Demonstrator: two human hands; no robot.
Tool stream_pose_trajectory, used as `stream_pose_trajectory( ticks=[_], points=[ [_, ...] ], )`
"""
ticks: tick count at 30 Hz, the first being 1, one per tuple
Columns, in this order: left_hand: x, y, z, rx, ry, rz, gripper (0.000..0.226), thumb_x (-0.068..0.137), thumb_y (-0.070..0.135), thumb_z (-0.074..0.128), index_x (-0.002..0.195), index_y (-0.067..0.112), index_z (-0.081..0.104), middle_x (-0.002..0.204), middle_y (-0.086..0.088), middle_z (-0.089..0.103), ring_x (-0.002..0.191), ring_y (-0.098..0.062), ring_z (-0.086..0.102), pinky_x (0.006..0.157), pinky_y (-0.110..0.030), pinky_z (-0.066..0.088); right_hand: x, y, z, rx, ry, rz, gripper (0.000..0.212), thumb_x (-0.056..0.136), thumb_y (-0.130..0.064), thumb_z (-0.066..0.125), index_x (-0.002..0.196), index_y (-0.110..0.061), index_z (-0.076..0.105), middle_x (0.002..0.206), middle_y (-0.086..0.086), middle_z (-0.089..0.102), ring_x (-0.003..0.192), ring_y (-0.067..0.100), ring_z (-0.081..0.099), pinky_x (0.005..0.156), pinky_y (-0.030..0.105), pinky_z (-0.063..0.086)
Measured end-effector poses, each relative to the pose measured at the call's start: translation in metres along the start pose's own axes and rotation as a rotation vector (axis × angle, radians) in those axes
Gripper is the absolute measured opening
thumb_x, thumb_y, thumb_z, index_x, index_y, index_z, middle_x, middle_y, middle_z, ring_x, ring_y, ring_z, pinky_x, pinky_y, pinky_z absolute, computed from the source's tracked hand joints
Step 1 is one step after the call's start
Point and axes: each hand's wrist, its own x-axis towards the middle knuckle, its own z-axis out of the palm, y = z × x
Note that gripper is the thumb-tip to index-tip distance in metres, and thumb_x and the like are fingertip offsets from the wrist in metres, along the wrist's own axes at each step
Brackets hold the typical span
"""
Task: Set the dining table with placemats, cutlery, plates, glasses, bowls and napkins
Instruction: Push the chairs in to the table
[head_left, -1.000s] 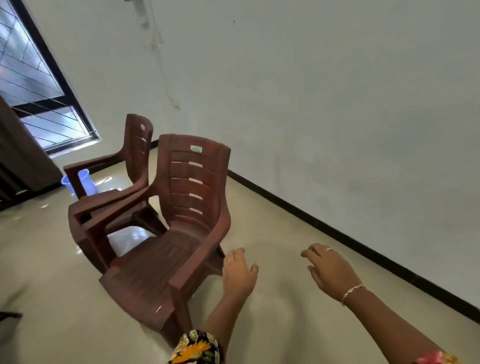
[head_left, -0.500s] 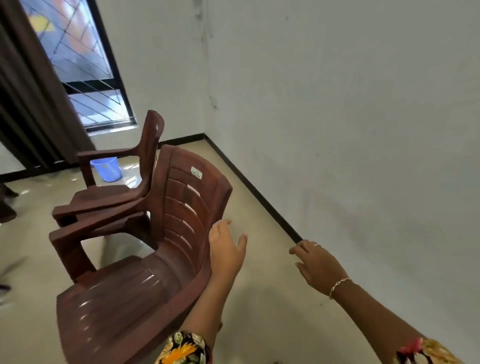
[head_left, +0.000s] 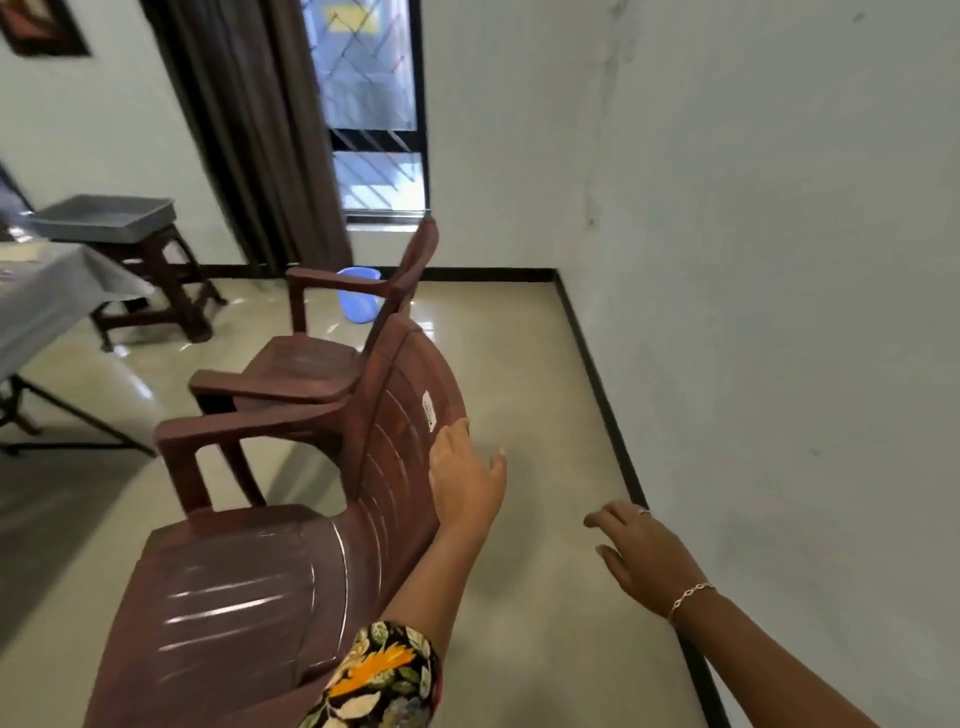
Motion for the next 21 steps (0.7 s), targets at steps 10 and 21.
stream_pose_trajectory(
  ticks=[10, 21],
  points=[
    [0.042, 0.027, 0.04, 0.541, 0.049, -0.311, 0.08, 0.091, 0.039, 0.048, 0.15, 0.012, 0.001, 0.141, -0.011, 0.034, 0.122, -0.027, 0.045, 0.091, -0.037, 0.046, 0.141, 0.117, 0.017, 0.097, 0.02, -0.421, 0.035, 0.061, -0.022, 0.066, 0.094, -0.029, 0.056, 0.083, -0.01, 0.059, 0.066, 0.011, 0.061, 0.052, 0.018, 0.049],
    [0.046, 0.025, 0.059, 0.782, 0.14, -0.353, 0.082, 0.093, 0.028, 0.05, 0.15, 0.016, -0.006, 0.134, -0.009, 0.04, 0.101, -0.023, 0.053, 0.078, -0.033, 0.048, 0.299, 0.038, 0.046, 0.258, 0.13, -0.985, 0.031, 0.066, -0.022, 0.065, 0.096, -0.014, 0.064, 0.088, 0.007, 0.064, 0.073, 0.026, 0.064, 0.065, 0.028, 0.052]
  ],
)
